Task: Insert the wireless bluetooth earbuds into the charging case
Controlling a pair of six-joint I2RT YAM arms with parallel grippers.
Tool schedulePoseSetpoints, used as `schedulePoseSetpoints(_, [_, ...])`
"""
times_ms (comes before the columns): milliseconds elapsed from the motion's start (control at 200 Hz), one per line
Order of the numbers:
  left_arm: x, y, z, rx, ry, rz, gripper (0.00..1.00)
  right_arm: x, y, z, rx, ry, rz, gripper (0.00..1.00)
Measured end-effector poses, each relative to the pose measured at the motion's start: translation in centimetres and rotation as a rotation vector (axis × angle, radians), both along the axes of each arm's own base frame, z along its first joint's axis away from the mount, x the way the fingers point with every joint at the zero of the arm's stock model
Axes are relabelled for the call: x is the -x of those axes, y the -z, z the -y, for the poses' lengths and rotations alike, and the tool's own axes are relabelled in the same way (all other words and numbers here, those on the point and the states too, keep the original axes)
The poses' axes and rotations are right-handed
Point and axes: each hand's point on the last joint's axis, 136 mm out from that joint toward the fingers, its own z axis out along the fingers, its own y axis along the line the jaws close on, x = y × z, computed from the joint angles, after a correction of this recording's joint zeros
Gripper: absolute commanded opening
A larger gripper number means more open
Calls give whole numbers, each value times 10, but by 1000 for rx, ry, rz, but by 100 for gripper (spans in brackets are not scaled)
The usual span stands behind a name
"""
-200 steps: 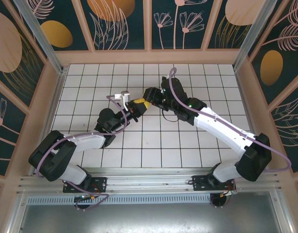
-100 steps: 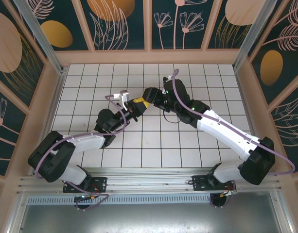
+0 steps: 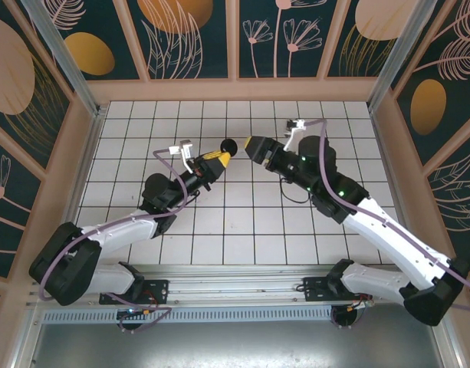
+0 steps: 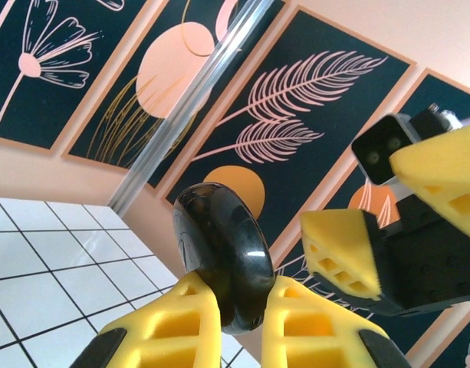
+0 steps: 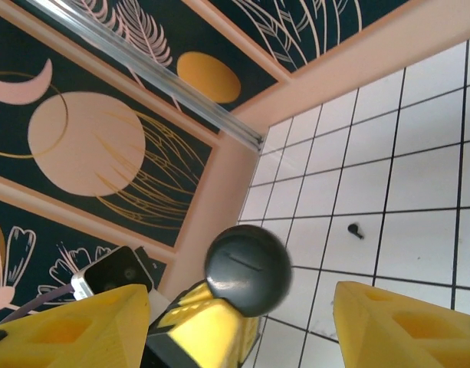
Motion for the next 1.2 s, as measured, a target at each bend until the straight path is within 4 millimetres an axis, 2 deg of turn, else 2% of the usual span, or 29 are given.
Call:
schedulePoseSetpoints(155, [10, -7, 2, 29, 62, -29, 3, 0, 7, 8, -36, -22, 19, 65])
schedulePoseSetpoints(621, [32, -28, 5, 119, 210, -86, 2, 18, -18, -21, -193, -231, 102, 67])
schedulePoseSetpoints(871, [40, -41, 2, 144, 236, -65, 2, 14, -5, -34, -190, -274, 58, 66])
schedulePoseSetpoints(1001, [43, -45, 2, 149, 253, -57, 2, 14, -1, -42, -197, -313, 51, 57])
schedulePoseSetpoints(1196, [44, -47, 2, 155, 261, -58, 2, 20, -9, -50, -241, -380, 65, 35])
